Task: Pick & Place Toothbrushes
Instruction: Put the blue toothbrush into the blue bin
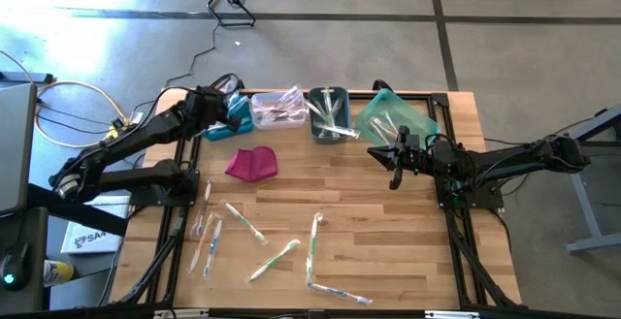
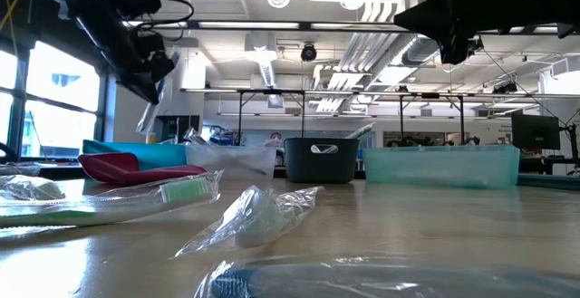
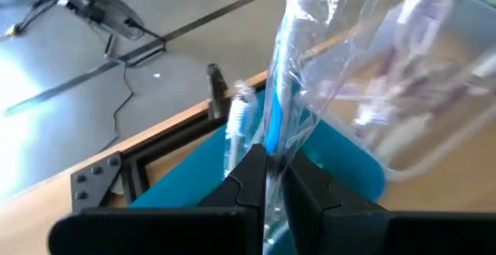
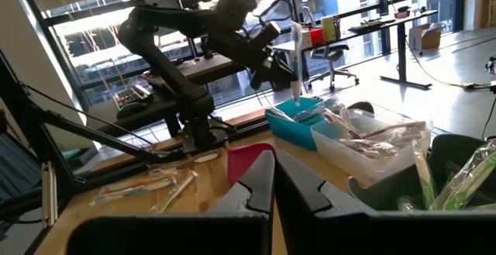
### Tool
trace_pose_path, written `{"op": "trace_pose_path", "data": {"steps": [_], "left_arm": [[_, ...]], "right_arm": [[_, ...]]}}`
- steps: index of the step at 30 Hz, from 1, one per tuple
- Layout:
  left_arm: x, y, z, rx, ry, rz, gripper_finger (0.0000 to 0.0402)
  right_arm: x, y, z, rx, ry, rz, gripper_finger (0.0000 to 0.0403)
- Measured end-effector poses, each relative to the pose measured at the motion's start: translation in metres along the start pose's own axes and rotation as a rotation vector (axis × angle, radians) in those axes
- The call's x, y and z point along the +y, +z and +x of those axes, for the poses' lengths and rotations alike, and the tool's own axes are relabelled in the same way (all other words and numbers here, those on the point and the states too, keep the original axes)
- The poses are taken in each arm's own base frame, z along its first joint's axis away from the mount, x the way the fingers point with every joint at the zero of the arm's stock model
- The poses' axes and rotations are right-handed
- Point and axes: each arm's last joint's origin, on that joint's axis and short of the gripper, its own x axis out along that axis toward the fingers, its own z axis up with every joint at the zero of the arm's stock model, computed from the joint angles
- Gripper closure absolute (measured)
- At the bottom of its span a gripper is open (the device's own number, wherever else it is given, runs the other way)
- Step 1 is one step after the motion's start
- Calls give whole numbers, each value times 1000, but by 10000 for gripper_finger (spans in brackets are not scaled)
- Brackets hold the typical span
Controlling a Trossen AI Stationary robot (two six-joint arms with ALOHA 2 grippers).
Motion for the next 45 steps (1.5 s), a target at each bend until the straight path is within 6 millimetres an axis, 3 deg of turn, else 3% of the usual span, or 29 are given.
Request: {"op": "trace_pose_path", "data": {"steps": [6,18,32,45], "left_arm": [[17,-7,19,45,109,-47,378],[10,-14,32,126,110,-130,378],[2,-39,59,392,156,-60,378],[1,-39,61,389,144,-70,372]], "right_arm": [[0,0,0,1,3,4,399],[0,-3,4,6,1,-1,399],[0,-4,5,13,0,4,399],[0,-4,5,15,-1,3,399]]}}
